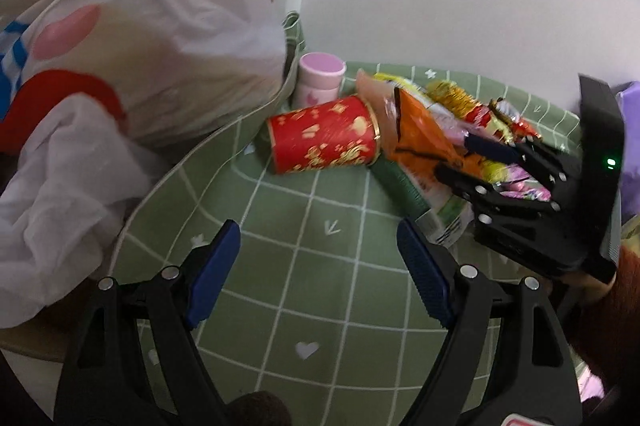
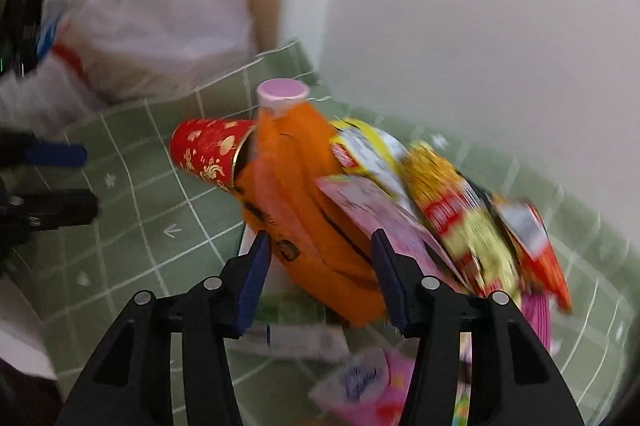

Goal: Collect trash
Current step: 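Reach the right tool to the orange snack bag and grasp it while the left tool approaches the red cup, then close the left tool on the red-and-gold paper cup and lift it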

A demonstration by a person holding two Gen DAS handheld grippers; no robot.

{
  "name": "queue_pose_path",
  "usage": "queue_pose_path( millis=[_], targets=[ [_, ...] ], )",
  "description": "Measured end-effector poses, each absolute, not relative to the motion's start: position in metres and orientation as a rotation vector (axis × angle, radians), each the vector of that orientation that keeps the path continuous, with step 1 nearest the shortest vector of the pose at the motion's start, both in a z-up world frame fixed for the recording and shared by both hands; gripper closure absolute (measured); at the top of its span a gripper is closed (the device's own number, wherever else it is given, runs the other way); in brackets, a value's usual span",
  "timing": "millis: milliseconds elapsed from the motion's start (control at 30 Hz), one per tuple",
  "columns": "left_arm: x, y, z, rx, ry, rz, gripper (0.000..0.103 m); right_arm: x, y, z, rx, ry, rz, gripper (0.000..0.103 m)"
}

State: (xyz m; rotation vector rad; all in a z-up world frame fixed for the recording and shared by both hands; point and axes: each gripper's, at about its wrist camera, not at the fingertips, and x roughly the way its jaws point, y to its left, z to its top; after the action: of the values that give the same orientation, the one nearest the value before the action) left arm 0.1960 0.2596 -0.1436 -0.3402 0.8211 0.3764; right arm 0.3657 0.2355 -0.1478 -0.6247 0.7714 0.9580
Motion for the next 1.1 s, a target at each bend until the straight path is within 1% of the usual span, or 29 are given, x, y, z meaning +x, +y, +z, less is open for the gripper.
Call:
queue_pose_path(
  millis=[33,133,167,367,533,700,800,1000,1100],
  targets=[
    [0.195,0.261,-0.145,-0.342,0.825,0.386,0.026,0.369,0.238,-0.150,-0.617,0.806,0.973,0.075],
    [0.198,0.265,-0.141,-0.333,0.809,0.387,0.026,0.383,0.227,-0.138,-0.487,0.877,0.986,0.085],
    [0.202,0.265,-0.140,-0.326,0.800,0.383,0.026,0.388,0.219,-0.129,-0.440,0.882,0.973,0.085],
    [0.253,0.269,-0.138,-0.256,0.765,0.353,0.026,0.402,0.144,-0.070,-0.217,0.873,0.845,0.087],
    [0.295,0.269,-0.143,-0.132,0.762,0.372,0.026,0.396,0.075,-0.039,-0.152,0.855,0.729,0.087],
    [0.310,0.268,-0.155,-0.109,0.816,0.323,0.026,0.387,0.022,-0.046,-0.100,0.895,0.621,0.087],
    [0.306,0.262,-0.156,-0.111,0.812,0.313,0.026,0.381,0.008,-0.054,-0.071,0.910,0.594,0.087],
    [0.281,0.236,-0.145,-0.273,0.871,0.074,0.026,0.370,0.019,-0.067,-0.089,0.920,0.604,0.087],
    [0.257,0.210,-0.135,-0.204,0.830,0.020,0.026,0.365,0.023,-0.070,-0.107,0.926,0.615,0.087]
  ],
)
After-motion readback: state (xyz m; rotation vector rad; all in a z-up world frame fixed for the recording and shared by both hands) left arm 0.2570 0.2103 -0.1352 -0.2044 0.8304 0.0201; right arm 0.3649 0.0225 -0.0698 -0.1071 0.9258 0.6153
